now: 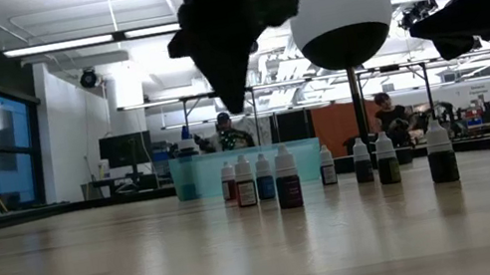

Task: Pick & Place food coloring
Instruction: Put the small red food coloring bottle into the green bin

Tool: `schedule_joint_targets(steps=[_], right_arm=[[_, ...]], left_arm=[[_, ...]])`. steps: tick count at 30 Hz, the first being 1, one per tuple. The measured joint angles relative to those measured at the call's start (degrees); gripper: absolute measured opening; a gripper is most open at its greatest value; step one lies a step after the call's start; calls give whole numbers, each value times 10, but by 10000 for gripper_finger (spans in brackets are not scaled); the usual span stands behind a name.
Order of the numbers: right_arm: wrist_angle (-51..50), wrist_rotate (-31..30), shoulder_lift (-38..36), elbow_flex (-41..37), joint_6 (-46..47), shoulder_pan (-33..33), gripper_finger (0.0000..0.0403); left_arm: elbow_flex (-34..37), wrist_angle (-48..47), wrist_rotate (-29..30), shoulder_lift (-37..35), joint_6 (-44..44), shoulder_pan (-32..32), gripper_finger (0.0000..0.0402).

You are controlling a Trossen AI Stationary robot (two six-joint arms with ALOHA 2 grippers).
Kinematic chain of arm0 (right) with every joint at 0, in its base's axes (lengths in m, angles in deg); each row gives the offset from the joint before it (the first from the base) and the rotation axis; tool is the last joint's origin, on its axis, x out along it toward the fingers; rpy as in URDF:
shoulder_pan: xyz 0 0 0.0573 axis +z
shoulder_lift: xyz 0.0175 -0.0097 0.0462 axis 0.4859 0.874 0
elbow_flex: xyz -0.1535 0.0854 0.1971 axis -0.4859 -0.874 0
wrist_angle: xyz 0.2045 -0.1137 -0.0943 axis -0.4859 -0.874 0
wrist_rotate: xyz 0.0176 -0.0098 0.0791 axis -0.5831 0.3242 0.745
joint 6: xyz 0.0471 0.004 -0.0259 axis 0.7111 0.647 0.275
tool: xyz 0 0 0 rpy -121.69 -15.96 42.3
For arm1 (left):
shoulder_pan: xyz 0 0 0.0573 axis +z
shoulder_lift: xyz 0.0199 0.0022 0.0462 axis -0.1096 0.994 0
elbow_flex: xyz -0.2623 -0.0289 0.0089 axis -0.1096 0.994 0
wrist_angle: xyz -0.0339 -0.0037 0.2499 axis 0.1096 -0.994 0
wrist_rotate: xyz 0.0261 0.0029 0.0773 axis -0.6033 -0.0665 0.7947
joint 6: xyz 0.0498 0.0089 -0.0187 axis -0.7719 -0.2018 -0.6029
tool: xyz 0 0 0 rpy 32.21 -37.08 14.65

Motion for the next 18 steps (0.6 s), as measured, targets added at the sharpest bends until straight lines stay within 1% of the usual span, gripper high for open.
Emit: schedule_joint_targets(steps=[6,9,12,18], right_arm=[[1,0,0,0,0,0,0],[1,0,0,0,0,0,0],[2,0,0,0,0,0,0],[2,0,0,0,0,0,0]], left_arm=[[0,21,1,14,-54,0,2],[0,32,-4,22,-82,0,17],[1,28,-11,25,-103,0,50],[0,30,-5,25,-110,4,134]])
